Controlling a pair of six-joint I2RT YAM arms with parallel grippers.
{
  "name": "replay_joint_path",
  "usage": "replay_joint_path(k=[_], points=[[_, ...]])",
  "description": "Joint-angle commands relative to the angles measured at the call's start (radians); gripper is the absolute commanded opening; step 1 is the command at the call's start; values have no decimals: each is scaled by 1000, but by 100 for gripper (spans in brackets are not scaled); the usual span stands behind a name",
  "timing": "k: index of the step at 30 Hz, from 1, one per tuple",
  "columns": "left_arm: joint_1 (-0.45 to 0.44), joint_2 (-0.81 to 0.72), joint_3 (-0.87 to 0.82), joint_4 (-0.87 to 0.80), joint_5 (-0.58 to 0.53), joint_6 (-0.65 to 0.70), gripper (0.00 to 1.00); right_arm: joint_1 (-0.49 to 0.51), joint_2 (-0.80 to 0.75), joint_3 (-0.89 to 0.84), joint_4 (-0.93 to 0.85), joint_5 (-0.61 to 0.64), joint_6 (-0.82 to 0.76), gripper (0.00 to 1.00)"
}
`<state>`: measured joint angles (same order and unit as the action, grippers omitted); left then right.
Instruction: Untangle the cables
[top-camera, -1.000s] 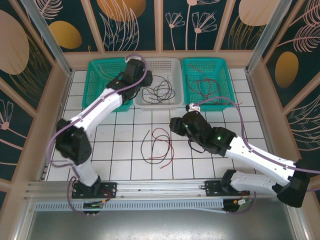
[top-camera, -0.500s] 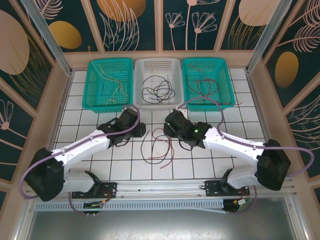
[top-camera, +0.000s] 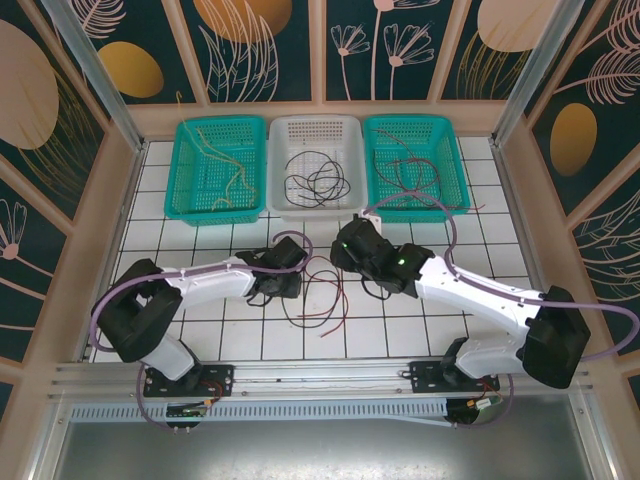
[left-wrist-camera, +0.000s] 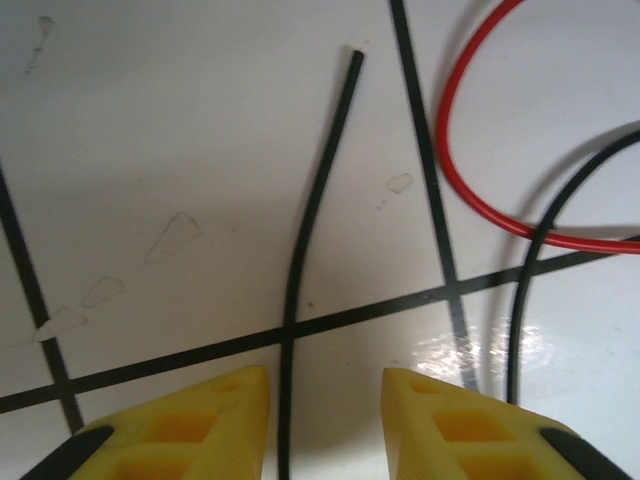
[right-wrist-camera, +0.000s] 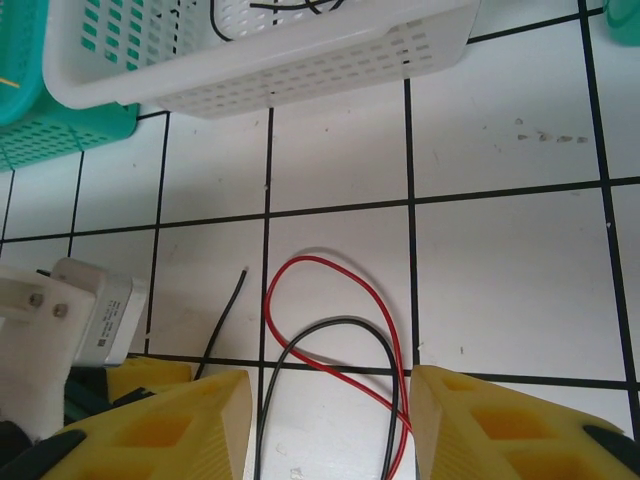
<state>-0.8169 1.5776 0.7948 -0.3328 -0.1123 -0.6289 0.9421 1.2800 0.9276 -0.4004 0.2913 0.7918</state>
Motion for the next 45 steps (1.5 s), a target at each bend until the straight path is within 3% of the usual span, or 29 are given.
replay_joint_path(k=[1, 10, 14, 19, 32, 37, 45], points=[[-4, 18, 27, -52, -62, 13, 33, -8, -19, -14, -17, 22, 19, 46], [-48, -27, 70, 41, 88, 1, 29, -29, -14, -14, -15, 18, 20, 45], [-57, 37, 95, 35, 88, 9, 22, -32, -34, -22, -24, 26, 26, 45], [-86, 103, 141, 5, 80, 26, 21, -43, -75, -57, -27, 32, 43, 45], [-95, 216, 204, -74, 56, 11, 27, -93, -172, -118, -35, 31, 68, 45], [-97, 175, 194, -83, 17, 19, 29, -120, -207, -135, -38, 19, 65, 45], [-97, 186, 188, -61, 19, 44, 0, -149, -223, -141, -33, -4, 60, 45]])
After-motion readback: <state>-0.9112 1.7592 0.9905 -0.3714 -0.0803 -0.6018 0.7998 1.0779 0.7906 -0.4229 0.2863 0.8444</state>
